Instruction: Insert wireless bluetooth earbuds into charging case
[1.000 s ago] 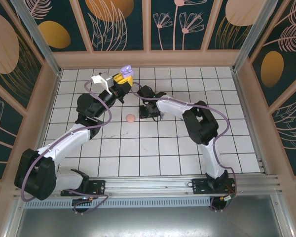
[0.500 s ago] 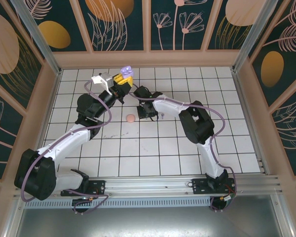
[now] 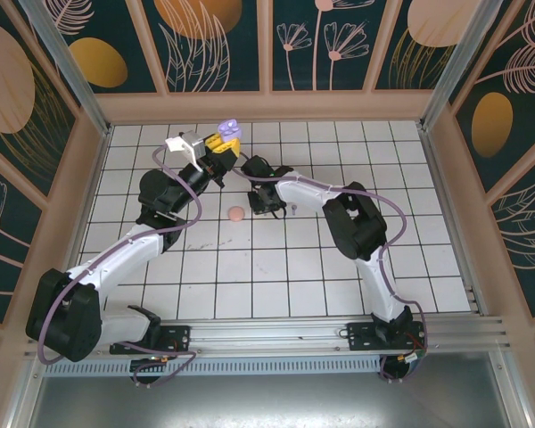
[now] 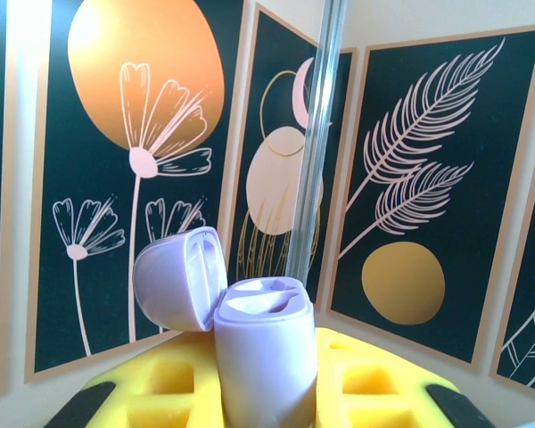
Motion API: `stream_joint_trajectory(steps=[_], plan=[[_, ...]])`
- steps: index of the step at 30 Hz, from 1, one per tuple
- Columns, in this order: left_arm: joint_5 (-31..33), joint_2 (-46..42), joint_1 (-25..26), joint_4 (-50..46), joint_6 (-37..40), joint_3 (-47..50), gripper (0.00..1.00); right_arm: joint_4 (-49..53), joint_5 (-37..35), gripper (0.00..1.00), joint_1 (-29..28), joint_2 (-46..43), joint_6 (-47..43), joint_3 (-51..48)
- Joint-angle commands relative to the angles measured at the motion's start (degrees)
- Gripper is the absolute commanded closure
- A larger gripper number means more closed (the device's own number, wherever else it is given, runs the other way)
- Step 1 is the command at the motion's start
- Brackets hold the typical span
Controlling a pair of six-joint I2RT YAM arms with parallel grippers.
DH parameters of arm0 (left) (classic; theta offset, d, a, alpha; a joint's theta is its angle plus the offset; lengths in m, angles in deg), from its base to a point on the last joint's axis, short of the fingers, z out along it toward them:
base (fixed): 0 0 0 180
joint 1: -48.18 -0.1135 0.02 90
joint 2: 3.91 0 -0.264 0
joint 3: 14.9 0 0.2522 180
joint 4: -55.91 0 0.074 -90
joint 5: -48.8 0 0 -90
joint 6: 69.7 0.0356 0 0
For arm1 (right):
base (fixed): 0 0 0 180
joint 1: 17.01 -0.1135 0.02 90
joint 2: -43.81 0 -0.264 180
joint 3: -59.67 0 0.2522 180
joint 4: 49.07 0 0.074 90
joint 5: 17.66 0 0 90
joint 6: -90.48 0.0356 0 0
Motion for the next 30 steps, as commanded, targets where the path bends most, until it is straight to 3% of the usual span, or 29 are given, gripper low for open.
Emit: stream_joint_trajectory(steps=[1, 11, 22, 30], plan=[[0.8, -0.5, -0.4, 3.1, -1.1, 0.2, 1.00, 0.8, -0.6, 0.79, -1.2, 0.6, -0.2, -0.8], [0.4, -1.1, -0.4, 2.0, -0.2, -0.2, 1.00, -1.8, -2.0, 0.82, -0.4, -6.7, 1.2, -4.9], [-1.3, -3.2, -0.4, -2.4, 4.7, 1.1, 1.00, -4.6, -4.9, 0.85, 3.0, -23.5, 0.6, -12.3], [-4.7, -5.0, -0.4, 5.9, 11.7, 9.8, 1.00, -4.4, -7.5, 0.84, 5.3, -36.6, -2.3, -12.2]])
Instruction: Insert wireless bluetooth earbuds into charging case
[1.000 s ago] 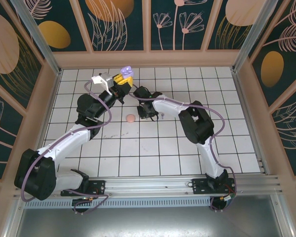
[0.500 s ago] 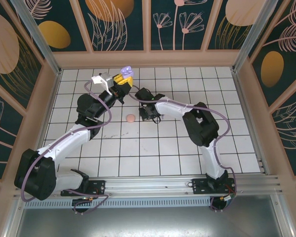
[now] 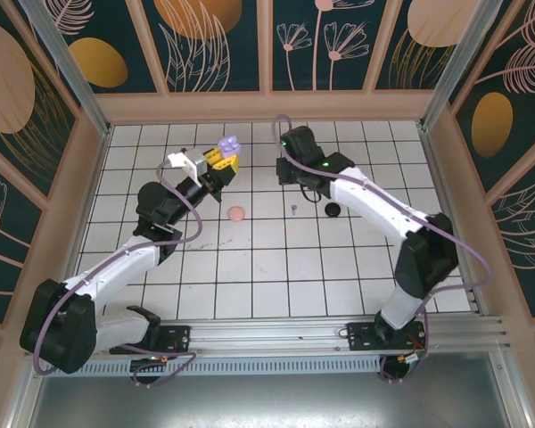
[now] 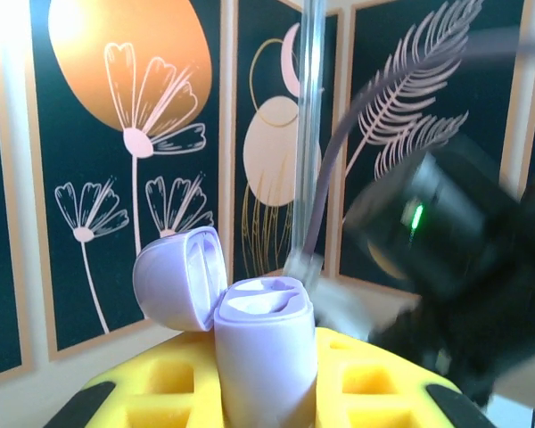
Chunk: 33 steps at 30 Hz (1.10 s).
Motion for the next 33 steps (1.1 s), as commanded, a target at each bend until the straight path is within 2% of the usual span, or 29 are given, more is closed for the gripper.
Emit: stream_joint_trajectory(steps=[1, 7, 17, 26, 33], plan=[[-2.9, -0.8, -0.4, 6.7, 4.8, 3.1, 1.00, -0.7, -2.4, 0.84, 0.2, -5.6, -2.4, 0.0], [-3.1, 1.6, 0.0, 11.5, 8.1, 6.9, 1.00, -4.6, -1.0, 0.84, 0.0, -13.8, -5.8, 0.1], [0.2, 9.2, 5.6, 19.3, 14.7, 7.1, 1.00, -17.3, 8.1, 0.82, -1.9, -24.3, -12.8, -6.7], [-2.5, 16.7, 7.8, 25.1, 15.0, 1.7, 1.00, -24.6, 12.5, 0.82, -4.3, -27.0, -15.8, -11.9], [-5.2, 19.0, 8.1, 27.2, 15.4, -1.4, 1.00, -25.8, 12.1, 0.83, -7.5, -26.3, -16.1, -12.5]])
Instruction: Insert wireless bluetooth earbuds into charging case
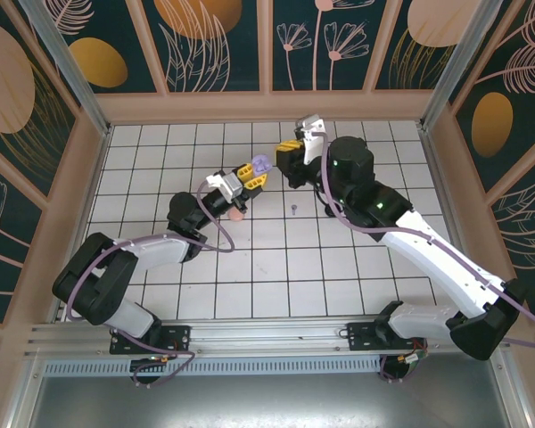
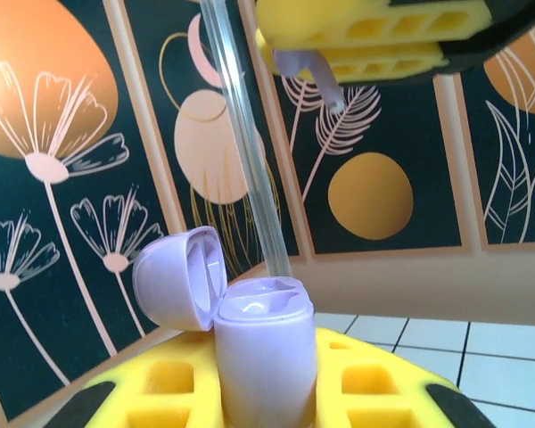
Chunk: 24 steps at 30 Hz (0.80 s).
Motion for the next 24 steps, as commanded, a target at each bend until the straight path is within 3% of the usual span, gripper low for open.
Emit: stream_joint_trajectory(steps=[1, 24], plan=[[-2.4, 0.7, 0.3, 4.5, 1.2, -2.2, 1.00, -3.9, 1.1, 0.83, -1.4, -0.4, -1.0, -0.3], [-3.1, -1.2, 0.4, 3.2, 0.1, -2.4, 1.00, -4.6, -1.2, 0.83, -4.0, 4.5, -2.1, -0.3]])
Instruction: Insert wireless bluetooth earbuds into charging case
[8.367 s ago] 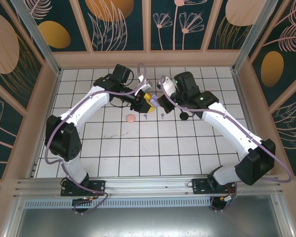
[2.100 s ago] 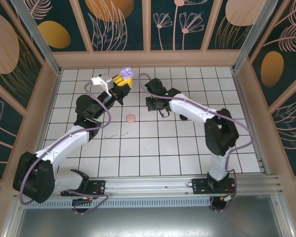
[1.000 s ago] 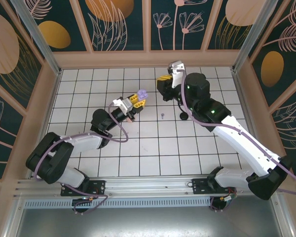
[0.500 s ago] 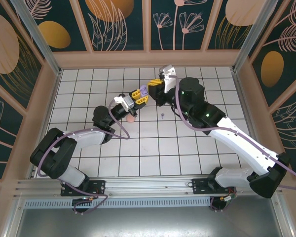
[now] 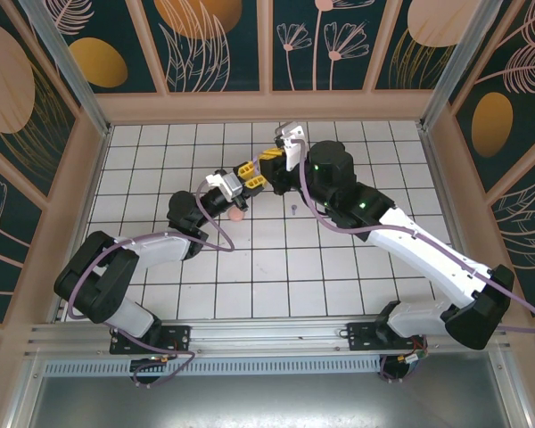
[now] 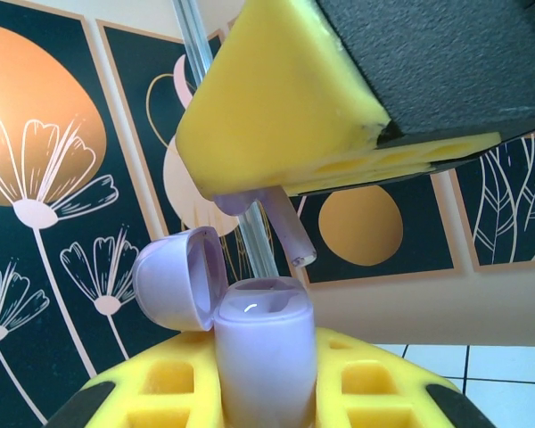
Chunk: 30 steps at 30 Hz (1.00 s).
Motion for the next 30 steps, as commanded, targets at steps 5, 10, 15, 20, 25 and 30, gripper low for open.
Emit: stream_joint_trajectory(steps=[5, 10, 15, 20, 25, 30], plan=[[-1.7, -2.1, 0.5, 1.0, -0.3, -1.5, 1.00, -2.9, -2.0, 0.84, -0.4, 1.6, -1.3, -0.4], [-1.9, -2.5, 0.5, 0.4, -0.4, -1.6, 1.00, -2.9, -2.2, 0.84, -0.4, 2.4, -1.5, -0.5], [-1.7, -3.2, 0.6, -0.3, -0.4, -1.6, 1.00, -2.5, -3.0, 0.84, -0.4, 2.4, -2.0, -1.0], [-1.5, -4.0, 0.6, -1.0, -0.3, -1.7, 1.00, -1.9, -3.4, 0.85, -0.4, 1.4, -3.5, -2.6], [-1.8, -4.3, 0.5, -1.6, -0.6, -2.1, 1.00, -1.6, -2.5, 0.86, -0.4, 0.5, -5.4, -4.1], [-1.7, -4.5, 0.6, -1.7, -0.8, -2.3, 1.00, -1.2, -1.3, 0.86, -1.1, 0.3, -7.9, -5.1]])
